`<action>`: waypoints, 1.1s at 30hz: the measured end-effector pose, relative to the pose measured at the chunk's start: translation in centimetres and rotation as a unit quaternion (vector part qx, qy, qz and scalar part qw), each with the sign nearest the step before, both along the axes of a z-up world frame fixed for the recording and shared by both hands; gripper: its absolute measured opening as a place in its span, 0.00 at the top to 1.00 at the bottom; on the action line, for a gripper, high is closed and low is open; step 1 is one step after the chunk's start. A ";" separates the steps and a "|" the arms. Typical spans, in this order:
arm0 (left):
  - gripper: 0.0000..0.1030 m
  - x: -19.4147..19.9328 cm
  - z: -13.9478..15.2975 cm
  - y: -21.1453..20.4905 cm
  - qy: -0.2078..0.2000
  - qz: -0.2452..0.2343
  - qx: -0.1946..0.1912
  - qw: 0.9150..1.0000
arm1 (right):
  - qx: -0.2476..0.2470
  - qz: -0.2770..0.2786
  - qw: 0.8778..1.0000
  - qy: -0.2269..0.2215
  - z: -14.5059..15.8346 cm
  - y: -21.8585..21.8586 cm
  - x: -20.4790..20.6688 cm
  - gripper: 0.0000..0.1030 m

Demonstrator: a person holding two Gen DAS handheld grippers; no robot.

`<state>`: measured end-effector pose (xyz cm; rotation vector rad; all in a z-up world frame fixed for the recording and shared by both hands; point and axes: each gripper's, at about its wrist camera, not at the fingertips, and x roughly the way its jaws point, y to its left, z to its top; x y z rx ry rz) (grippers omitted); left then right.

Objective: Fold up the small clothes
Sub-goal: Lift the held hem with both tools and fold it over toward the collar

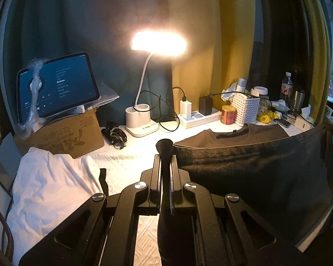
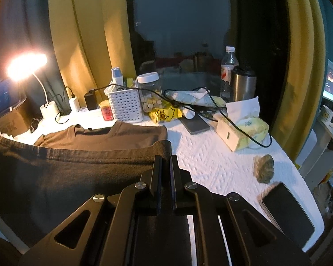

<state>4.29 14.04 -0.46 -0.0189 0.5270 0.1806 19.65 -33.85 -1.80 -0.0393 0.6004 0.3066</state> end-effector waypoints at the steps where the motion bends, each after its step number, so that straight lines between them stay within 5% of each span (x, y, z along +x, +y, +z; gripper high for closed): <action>1: 0.96 0.3 0.0 0.1 -0.001 0.001 0.000 1.000 | 0.000 0.000 1.000 -0.001 0.1 0.1 0.3 0.93; 23: 0.96 8.8 -0.2 2.5 0.006 0.005 0.018 1.000 | 0.011 0.023 1.000 -0.018 0.3 3.0 9.8 0.93; 33: 0.96 12.9 -0.3 3.5 0.004 0.001 0.032 0.999 | -0.023 0.040 0.998 -0.034 0.9 4.9 14.7 0.93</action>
